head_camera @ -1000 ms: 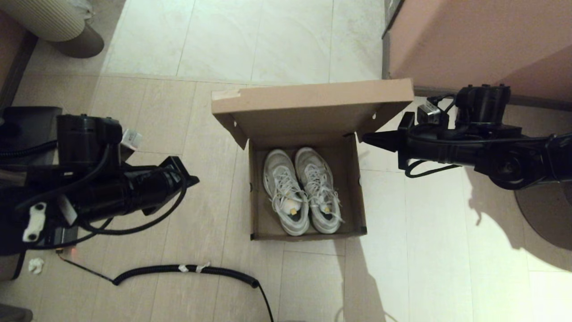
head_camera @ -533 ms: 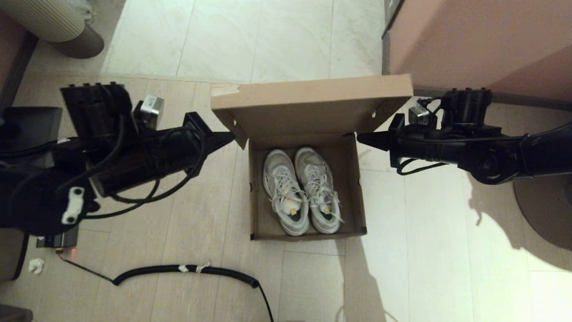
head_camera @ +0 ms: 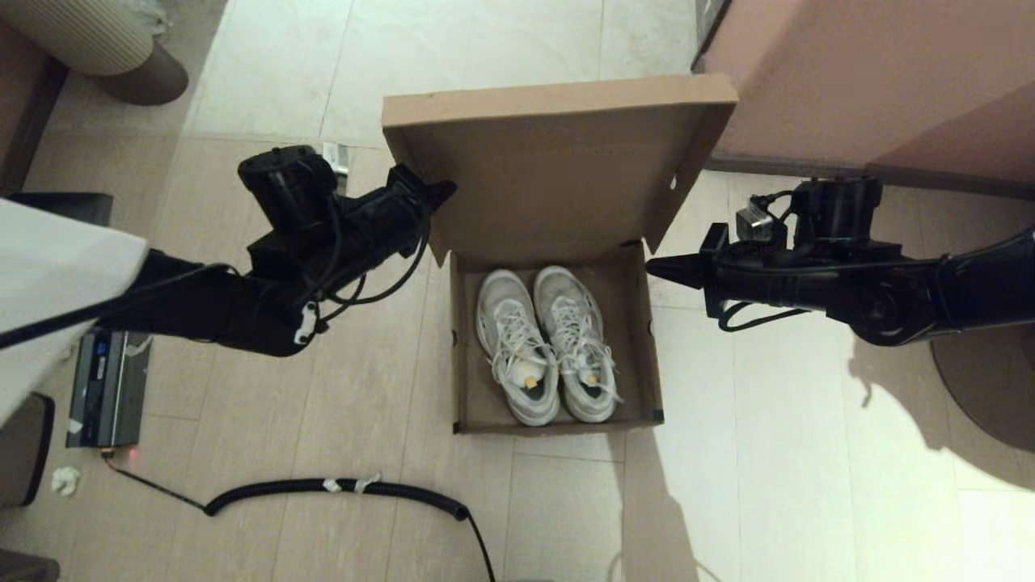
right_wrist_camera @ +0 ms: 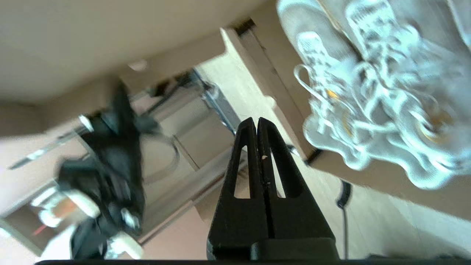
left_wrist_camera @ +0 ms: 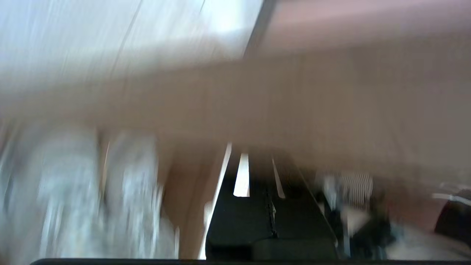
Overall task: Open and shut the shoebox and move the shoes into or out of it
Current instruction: Open the shoe box
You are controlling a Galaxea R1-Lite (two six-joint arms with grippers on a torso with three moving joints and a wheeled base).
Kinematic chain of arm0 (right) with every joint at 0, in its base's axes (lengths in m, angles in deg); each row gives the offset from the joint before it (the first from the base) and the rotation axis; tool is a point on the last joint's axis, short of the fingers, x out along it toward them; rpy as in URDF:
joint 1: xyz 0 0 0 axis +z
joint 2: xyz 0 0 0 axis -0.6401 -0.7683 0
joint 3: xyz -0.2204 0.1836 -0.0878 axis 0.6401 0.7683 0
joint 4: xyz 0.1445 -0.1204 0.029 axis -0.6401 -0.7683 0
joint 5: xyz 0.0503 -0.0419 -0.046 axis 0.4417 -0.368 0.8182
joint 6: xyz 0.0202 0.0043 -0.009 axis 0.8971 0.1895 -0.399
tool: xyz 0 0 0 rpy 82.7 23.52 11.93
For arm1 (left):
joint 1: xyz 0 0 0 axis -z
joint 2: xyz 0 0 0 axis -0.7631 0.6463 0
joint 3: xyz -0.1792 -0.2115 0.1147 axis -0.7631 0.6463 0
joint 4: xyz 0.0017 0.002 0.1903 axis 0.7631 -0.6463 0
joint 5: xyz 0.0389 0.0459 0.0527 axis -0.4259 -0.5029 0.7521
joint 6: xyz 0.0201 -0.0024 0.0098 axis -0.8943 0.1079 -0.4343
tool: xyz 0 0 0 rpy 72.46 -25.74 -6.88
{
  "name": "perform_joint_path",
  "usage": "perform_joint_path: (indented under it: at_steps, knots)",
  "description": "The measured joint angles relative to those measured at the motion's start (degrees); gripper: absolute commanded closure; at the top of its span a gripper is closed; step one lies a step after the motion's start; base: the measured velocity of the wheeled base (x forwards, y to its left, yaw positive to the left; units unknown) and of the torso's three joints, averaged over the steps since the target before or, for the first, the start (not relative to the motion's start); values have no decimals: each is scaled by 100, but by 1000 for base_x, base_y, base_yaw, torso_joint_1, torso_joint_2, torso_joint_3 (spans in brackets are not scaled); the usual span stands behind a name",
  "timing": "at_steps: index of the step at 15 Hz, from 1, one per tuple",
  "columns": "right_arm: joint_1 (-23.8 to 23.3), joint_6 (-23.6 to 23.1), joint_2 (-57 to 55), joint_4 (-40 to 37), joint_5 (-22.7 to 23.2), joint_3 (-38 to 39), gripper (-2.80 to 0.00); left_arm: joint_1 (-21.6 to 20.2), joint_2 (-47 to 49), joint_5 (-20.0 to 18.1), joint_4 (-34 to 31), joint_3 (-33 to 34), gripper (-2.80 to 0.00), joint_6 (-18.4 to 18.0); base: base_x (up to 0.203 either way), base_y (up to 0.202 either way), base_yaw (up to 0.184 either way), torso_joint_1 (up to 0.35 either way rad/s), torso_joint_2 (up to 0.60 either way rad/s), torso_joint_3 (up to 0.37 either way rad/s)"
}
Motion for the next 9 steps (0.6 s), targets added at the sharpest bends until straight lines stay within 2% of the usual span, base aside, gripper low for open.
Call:
perform_joint_path:
  at_steps: [2, 5, 7, 9]
  knots:
    - [7, -476, 61, -2, -280, 307, 0, -83, 480, 13, 56, -706, 0, -6, 0, 0, 0, 0, 0, 0]
    - [168, -1495, 24, -113, -1460, 524, 0, -178, 1011, 34, -209, -1578, 0, -165, 0, 0, 0, 0, 0, 0]
    - [423, -2005, 58, -315, -2216, 547, 0, -207, 1239, 169, -532, -2063, 0, -285, 0, 0, 0, 0, 0, 0]
    - [655, -2409, 255, -872, -2407, 454, 0, -183, 1197, 430, -636, -2046, 0, -318, 0, 0, 0, 0, 0, 0]
